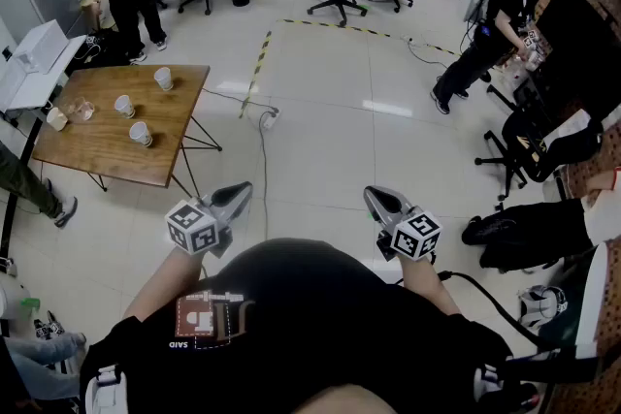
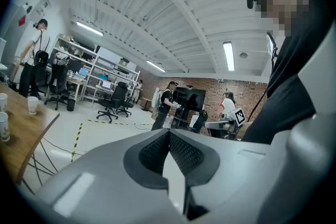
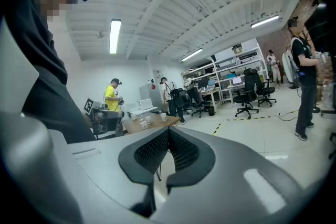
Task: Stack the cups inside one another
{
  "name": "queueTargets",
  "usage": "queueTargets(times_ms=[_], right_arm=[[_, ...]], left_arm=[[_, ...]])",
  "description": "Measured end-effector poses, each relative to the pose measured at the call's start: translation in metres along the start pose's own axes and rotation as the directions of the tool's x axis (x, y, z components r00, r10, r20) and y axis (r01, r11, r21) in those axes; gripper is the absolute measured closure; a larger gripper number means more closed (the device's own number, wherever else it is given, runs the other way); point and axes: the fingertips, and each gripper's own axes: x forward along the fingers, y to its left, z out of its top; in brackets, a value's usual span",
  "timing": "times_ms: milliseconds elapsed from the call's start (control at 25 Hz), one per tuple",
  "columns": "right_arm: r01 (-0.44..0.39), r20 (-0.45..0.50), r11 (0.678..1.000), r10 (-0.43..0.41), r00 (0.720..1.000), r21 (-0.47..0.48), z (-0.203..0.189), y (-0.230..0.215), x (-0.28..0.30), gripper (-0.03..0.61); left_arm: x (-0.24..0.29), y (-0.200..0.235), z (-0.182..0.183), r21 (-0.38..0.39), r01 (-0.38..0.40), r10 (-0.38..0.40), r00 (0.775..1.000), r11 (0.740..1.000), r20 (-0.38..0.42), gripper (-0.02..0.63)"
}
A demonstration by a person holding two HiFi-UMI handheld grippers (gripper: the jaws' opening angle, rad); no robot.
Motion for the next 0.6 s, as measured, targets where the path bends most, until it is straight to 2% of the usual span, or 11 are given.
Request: queueTargets(times_ms=[240,600], right_arm=[[-0.025,-0.009,1.0,0.025,1.0,-0.01,-0.001,-0.02,-0.028,0.565],[-0.081,-0.041,0.996,0.079,0.996,-0.048,-0.009,-0.04,-0.031,0.565]], left_arm=[[0.019,-0.034,-0.004,-0.004,-0.026,0.026,1.0,1.0,0.0,0.611],[0.031,-0.054,-0.017,-0.032,-0.078,0.078,0.997,0.996,-0.018,0.611]])
